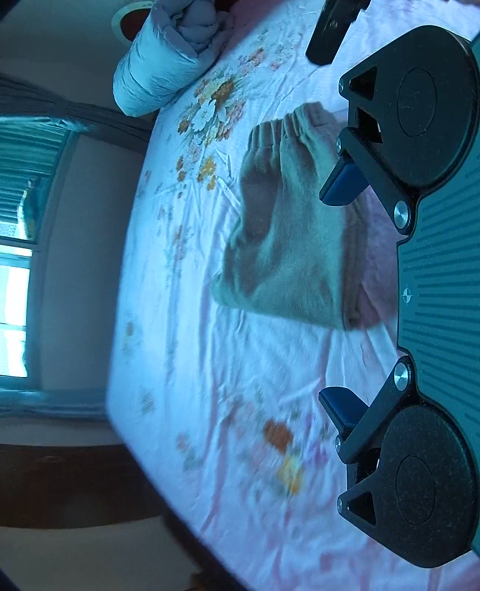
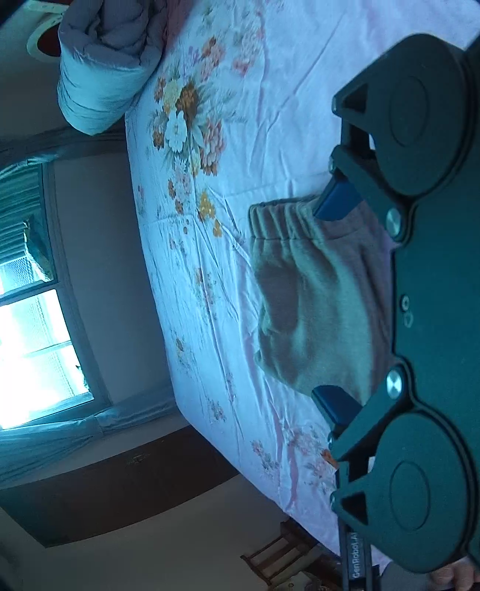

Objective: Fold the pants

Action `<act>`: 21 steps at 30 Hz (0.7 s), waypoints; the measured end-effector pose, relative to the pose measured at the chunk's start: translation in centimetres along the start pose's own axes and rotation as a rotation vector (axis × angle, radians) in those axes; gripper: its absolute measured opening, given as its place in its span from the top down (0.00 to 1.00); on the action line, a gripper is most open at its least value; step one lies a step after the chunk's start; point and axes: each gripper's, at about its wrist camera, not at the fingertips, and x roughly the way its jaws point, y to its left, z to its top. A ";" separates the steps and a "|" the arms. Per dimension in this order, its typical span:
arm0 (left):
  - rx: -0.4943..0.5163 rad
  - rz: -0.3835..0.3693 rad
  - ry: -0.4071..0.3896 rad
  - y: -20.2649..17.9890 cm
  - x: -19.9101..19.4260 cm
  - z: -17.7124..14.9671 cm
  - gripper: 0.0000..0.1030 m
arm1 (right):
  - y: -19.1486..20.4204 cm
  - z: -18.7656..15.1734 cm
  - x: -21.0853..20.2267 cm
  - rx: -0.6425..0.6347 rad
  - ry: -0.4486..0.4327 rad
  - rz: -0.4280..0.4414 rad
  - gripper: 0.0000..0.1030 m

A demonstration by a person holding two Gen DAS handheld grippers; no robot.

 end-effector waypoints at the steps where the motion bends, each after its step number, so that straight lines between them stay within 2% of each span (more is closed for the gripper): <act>1: 0.009 0.011 -0.016 0.0 -1.5 -0.2 0.00 | 0.3 -0.2 -1.4 -0.005 -0.009 -0.006 0.08; 6: 0.014 0.030 -0.097 0.4 -8.7 -1.1 0.00 | 2.1 -0.9 -8.2 -0.059 -0.100 -0.033 0.06; 12: 0.028 0.072 -0.186 0.7 -15.2 -2.0 0.00 | 4.6 -1.5 -13.3 -0.097 -0.155 -0.035 0.06; 15: 0.038 0.077 -0.202 0.8 -17.2 -2.4 0.00 | 5.6 -1.8 -14.8 -0.121 -0.187 -0.052 0.06; 19: 0.028 0.041 -0.216 1.2 -18.9 -2.7 0.00 | 6.3 -2.5 -16.0 -0.121 -0.208 -0.030 0.06; 21: 0.019 0.049 -0.231 1.1 -19.3 -2.9 0.00 | 6.6 -2.8 -16.4 -0.131 -0.215 -0.027 0.06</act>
